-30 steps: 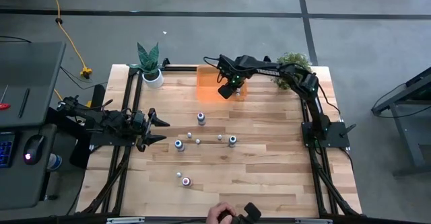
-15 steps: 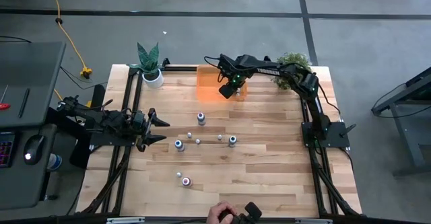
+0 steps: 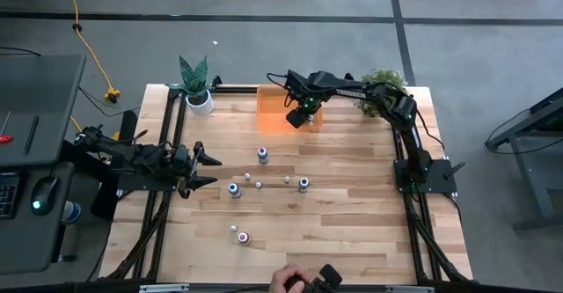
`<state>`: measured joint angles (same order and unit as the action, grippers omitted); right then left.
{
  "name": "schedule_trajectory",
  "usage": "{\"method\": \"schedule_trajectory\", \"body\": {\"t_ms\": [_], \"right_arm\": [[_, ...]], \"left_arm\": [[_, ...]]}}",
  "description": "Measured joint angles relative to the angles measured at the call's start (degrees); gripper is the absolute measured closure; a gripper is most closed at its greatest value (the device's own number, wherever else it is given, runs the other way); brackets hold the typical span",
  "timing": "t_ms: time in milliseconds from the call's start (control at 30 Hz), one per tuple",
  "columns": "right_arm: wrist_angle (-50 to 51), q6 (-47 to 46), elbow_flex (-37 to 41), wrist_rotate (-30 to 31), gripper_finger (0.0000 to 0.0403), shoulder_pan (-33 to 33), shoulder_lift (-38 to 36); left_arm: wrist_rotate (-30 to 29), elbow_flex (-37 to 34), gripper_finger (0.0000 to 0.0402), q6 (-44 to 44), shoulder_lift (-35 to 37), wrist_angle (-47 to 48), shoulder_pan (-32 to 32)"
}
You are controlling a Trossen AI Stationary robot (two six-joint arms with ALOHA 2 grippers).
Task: Pick & Place food coloring
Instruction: Put the small black food coloring bottle into the orange bin, then put the big black food coloring bottle into the orange bin
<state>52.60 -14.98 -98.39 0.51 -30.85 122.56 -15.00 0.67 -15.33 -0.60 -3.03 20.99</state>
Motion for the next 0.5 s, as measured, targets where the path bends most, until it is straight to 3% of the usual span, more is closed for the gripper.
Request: {"method": "schedule_trajectory", "body": {"t_ms": [500], "right_arm": [[-2.1, 0.3, -0.2, 0.1, 0.0272, 0.1, -4.4]], "left_arm": [[0.0, 0.0, 0.0130, 0.0, 0.0, 0.0, 0.0]]}}
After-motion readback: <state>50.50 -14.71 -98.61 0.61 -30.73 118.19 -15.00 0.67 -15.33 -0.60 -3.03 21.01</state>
